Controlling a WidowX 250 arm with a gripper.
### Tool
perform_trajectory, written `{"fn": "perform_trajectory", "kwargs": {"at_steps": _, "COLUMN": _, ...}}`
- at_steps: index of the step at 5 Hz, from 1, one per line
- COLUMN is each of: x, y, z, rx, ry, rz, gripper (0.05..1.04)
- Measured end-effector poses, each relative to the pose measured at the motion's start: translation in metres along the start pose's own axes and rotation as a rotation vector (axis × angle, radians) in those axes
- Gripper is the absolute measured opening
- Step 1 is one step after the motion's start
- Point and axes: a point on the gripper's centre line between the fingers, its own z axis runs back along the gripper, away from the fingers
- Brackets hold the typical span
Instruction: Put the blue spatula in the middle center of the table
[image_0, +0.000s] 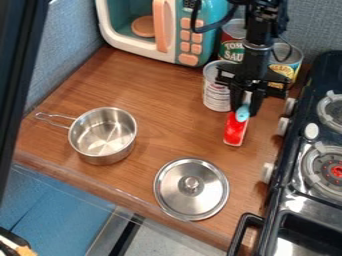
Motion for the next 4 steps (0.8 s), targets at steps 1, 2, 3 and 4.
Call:
{"fn": "perform_trajectory", "kwargs": {"at_steps": 1, "x": -0.005, "y": 0.016, "z": -0.002, "rx": -0.01, "ry": 0.007, "rz": 0.029, "gripper": 0.328}}
{"fn": "perform_trajectory", "kwargs": {"at_steps": 2, "x": -0.013, "y": 0.036, "z": -0.002, "rx": -0.014, "ry": 0.017, "rz": 0.061, "gripper": 0.328}}
{"fn": "perform_trajectory", "kwargs": {"at_steps": 3, "x": -0.022, "y": 0.061, "z": -0.004, "rx": -0.028, "ry": 0.028, "rz": 0.108, "gripper": 0.328}}
{"fn": "perform_trajectory", "kwargs": {"at_steps": 4, "x": -0.029, "y": 0.084, "z": 0.0, "rx": -0.042, "ry": 0.027, "rz": 0.138, "gripper": 0.328}}
